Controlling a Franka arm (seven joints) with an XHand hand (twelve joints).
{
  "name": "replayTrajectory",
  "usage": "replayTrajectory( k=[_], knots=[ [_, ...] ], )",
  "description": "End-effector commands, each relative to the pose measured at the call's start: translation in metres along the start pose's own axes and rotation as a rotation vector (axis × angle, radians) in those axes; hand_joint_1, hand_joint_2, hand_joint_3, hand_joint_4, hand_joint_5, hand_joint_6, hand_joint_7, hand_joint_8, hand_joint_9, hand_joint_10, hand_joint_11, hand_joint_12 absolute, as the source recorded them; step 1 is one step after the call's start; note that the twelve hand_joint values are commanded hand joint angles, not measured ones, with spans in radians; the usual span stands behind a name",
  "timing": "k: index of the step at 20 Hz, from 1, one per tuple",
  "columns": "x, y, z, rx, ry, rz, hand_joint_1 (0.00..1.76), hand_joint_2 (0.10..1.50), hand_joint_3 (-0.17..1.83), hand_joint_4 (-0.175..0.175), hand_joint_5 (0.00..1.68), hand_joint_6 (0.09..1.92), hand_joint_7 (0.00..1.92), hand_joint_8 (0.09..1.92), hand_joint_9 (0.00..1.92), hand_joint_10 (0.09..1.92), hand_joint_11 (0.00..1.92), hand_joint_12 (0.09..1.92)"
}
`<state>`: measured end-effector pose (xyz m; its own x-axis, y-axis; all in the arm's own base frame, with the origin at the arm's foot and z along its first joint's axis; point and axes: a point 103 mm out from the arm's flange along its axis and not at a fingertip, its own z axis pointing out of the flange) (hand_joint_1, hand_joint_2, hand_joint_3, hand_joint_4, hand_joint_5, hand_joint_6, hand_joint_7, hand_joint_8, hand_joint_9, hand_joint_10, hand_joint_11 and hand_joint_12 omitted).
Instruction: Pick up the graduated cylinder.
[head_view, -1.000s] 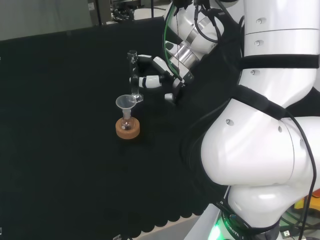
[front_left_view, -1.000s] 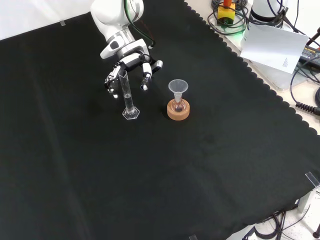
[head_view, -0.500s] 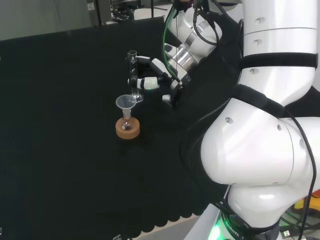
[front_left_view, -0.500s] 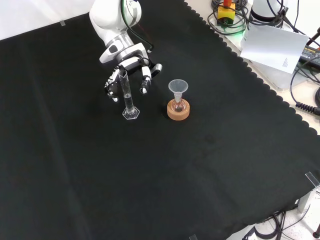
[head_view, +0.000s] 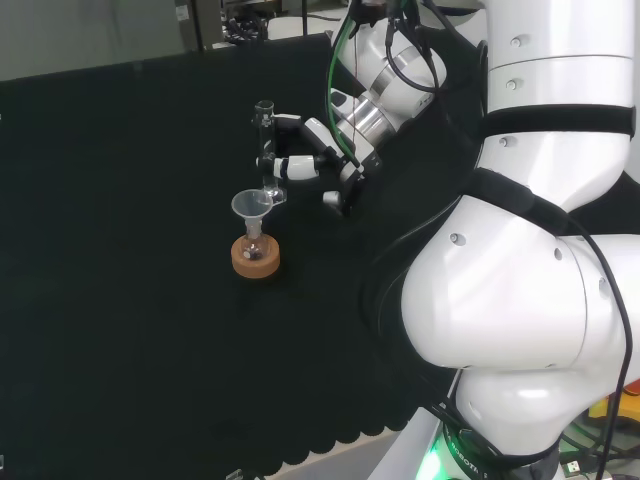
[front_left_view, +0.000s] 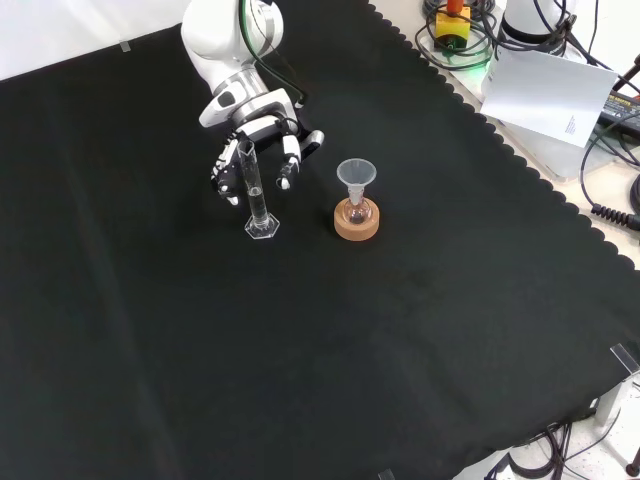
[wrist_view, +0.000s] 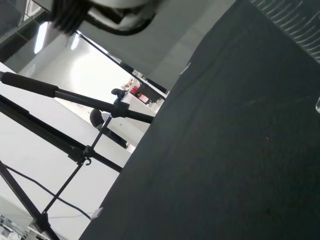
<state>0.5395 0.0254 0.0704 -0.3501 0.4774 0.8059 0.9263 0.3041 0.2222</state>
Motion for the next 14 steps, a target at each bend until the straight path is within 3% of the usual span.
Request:
replayTrajectory(
  k=[1,14],
  knots=[
    [0.0015,0.0006,0.0002,-0.017,0.009,-0.006,1.01,0.68,0.49,-0.029,0.69,0.23,0.63,0.59,0.92,0.38,0.7,1.11],
    [-0.0027,0.0022,0.005,-0.017,0.026,-0.002,1.03,0.69,0.49,-0.026,0.64,0.44,0.66,0.58,0.99,0.29,0.78,1.06]
  ],
)
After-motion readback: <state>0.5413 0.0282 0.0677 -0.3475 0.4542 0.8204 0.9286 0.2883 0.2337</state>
